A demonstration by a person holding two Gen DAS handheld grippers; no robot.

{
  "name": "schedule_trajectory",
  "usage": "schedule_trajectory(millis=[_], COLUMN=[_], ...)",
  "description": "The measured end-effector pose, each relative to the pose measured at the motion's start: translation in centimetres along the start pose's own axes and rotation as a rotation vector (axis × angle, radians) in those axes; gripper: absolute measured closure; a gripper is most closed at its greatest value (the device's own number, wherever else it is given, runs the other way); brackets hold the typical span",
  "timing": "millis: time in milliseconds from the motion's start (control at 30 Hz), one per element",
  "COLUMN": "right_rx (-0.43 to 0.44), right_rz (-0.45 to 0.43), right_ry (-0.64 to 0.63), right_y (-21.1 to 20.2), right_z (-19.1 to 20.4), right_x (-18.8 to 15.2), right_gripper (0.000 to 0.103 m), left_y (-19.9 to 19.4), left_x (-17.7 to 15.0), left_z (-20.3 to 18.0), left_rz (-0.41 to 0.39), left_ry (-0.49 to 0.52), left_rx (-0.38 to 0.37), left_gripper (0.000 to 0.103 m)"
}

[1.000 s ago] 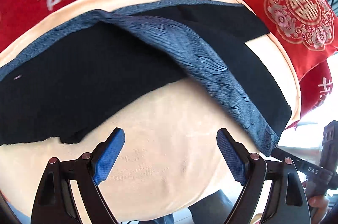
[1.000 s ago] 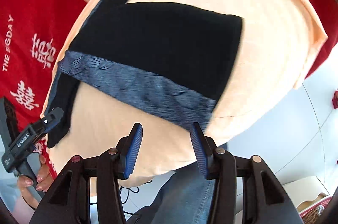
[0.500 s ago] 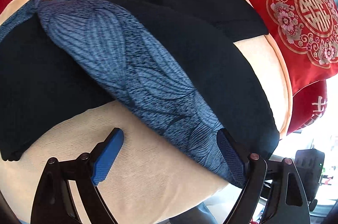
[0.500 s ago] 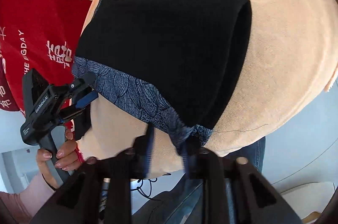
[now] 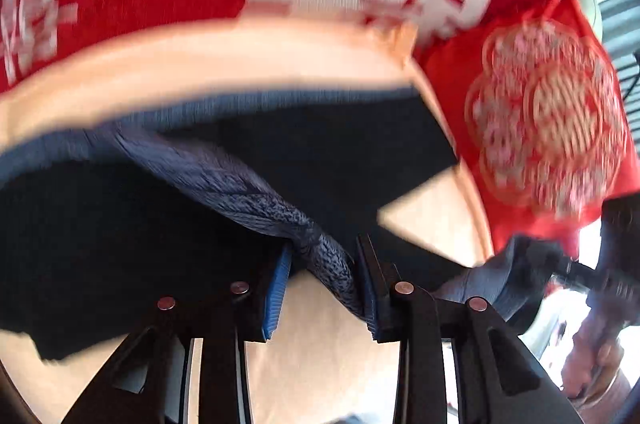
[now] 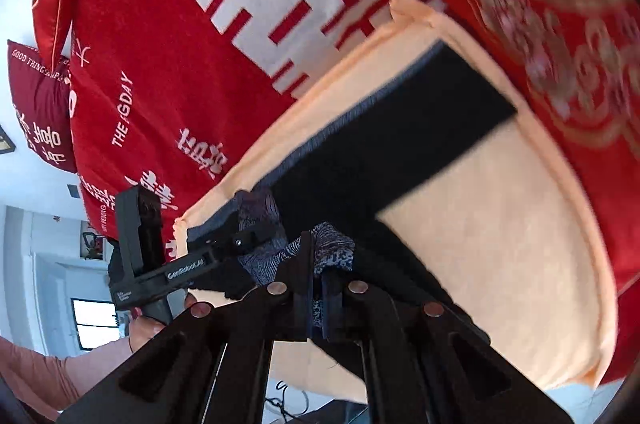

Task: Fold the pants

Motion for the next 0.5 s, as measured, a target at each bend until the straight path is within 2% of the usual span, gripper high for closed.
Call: schedule_trajectory(millis=[33, 67, 100, 133, 167, 233, 267, 300, 333, 367, 433, 500], right_rx=[-0.017, -0.037, -0.052, -0.075, -0.108, -0.183, -0.233, -0.285, -0.345, -0.357, -0.361, -0.353], right_rz=[-0.005, -0.009, -0.011, -0.008, 0.0, 0.009, 0.028, 0.041, 0.036, 0.021, -0.027, -0.043], right_ry=[-0.017, -0.041, -0.058, -0.074, -0.092, -0.127, -0.146, -0.161, -0.178, -0.186, -0.191, -0.16], right_y=[0.2, 0.7, 1.2, 1.7, 2.8, 4.5, 5.4, 6.5, 6.9, 7.0, 6.4, 5.5], right_z=[0.1, 0.3, 0.4, 0.1, 0.0, -0.5, -1.2, -1.4, -1.6, -1.5, -1.1, -1.6], right_x=[2.2, 4.8, 6.6, 8.5, 10.5, 12.6, 12.9, 13.6, 13.8, 13.8, 13.3, 11.3], right_gripper=[0.1, 0.1, 0.1, 0.099, 0.096, 0.096, 0.089, 0.06, 0.041, 0.021, 0.021, 0.021], left_y=[-0.4, -0.9, -1.2, -1.8, -2.5, -2.9, -2.9, -2.8, -2.6, -2.2, -1.8, -1.2], left_x=[1.6, 2.7, 3.7, 5.0, 5.5, 6.1, 6.0, 5.6, 4.9, 4.3, 2.4, 0.7], left_z=[-0.2, -0.3, -0.4, -0.4, -0.1, 1.2, 2.0, 3.2, 4.4, 5.4, 8.0, 10.3], left_rz=[-0.027, -0.04, -0.059, -0.096, -0.121, -0.122, -0.117, -0.105, -0.087, -0.068, -0.033, 0.003], left_ry=[0.021, 0.044, 0.071, 0.108, 0.133, 0.151, 0.138, 0.112, 0.086, 0.065, 0.027, -0.03], left_rx=[0.041, 0.073, 0.11, 0.163, 0.196, 0.269, 0.295, 0.321, 0.343, 0.372, 0.451, 0.501], left_gripper=[0.064, 0.056, 0.032, 0.019, 0.019, 0.019, 0.019, 0.019, 0.019, 0.019, 0.019, 0.019])
Point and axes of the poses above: each gripper's, at about its wrist camera, not at the fingertips, and y roughly the way its jaws point, z to its left, x to its top, the point moved 5 cm from there along y, roughly the way its jaws point, and after that the axes turned 13 degrees about -x, right-handed, at the moved point
